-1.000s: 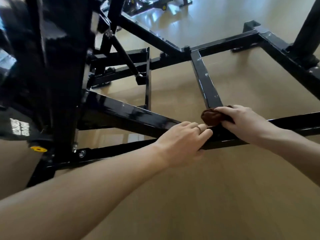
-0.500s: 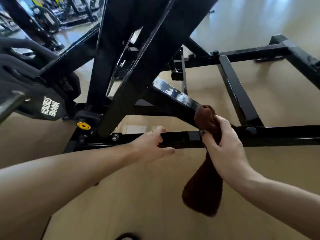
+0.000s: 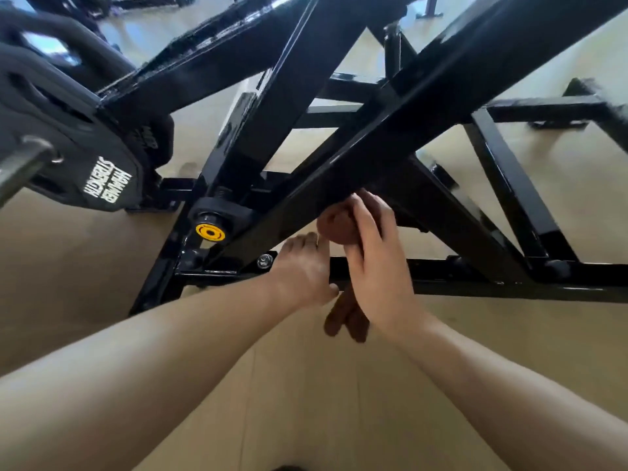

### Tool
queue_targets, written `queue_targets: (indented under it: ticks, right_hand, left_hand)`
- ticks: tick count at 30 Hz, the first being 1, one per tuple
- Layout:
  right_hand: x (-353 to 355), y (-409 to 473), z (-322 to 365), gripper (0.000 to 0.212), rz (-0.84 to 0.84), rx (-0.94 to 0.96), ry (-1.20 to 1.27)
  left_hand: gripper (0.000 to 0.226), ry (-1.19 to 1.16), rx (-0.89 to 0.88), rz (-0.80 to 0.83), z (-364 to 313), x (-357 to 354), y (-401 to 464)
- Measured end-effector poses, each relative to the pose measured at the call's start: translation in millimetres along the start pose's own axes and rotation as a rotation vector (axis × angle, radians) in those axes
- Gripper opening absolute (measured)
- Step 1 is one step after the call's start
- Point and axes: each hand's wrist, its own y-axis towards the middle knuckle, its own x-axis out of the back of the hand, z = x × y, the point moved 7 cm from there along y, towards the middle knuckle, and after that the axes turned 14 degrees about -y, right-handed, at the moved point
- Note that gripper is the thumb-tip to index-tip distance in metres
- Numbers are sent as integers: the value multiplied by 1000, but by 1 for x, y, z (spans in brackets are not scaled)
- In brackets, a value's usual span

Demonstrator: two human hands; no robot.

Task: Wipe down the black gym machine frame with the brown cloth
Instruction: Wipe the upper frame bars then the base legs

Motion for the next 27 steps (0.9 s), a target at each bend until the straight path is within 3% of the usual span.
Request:
queue_targets:
  ticks: [4, 12, 15, 18, 20, 23, 27]
  right_hand:
    - [-22, 27, -8, 41, -61, -24, -69]
    - [-24, 69, -12, 15, 83, -50, -385]
    - [-19, 72, -11, 28, 305, -190, -398]
    - [-15, 73, -15, 26, 472, -345, -399]
    - [-16, 71, -12, 25, 417, -273, -374]
    - [-21, 62, 3, 23, 209, 20, -305]
    - [-36, 72, 9, 31, 217, 123, -377]
  left_hand:
    - [97, -73, -25, 75, 22, -11, 14]
    - [75, 40, -193, 7, 13, -44, 24]
    - [57, 118, -244, -30, 5, -35, 31]
    - [52, 130, -205, 73, 3, -32, 36]
    - [49, 159, -195, 80, 4, -34, 37]
    - [52, 167, -173, 91, 3, -33, 35]
    - [68, 214, -175, 126, 1, -35, 26]
